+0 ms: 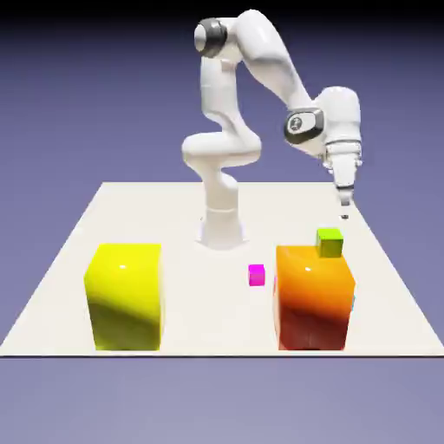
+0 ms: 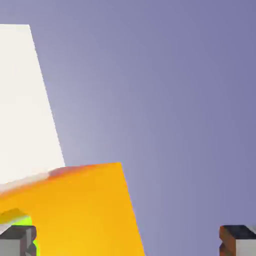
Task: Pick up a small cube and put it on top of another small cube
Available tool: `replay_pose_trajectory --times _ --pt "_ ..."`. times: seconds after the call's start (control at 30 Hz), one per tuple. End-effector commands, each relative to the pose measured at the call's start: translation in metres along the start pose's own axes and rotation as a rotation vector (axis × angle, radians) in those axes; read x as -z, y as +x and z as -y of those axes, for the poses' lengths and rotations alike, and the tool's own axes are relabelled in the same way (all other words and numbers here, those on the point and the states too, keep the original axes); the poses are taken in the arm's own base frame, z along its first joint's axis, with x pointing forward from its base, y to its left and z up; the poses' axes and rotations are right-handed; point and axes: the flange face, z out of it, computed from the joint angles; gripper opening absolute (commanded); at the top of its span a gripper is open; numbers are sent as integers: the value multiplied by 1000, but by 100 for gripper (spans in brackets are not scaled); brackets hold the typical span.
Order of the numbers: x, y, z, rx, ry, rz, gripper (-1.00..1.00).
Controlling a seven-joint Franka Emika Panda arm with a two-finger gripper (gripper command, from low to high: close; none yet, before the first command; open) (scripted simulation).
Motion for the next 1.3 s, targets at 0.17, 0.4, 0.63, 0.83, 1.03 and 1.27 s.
replay_pose_trajectory --times 0.17,0.4,0.63,0.83,1.03,1.27 --pt "-53 -47 108 395 -80 236 0" --pt "-128 -186 110 365 -169 680 0" --pt "-168 -251 88 242 -185 822 0" --pt "-182 -263 87 243 -184 822 -100" --pt "-133 -220 100 256 -173 819 -100" --pt "-108 -127 153 558 -170 678 -100"
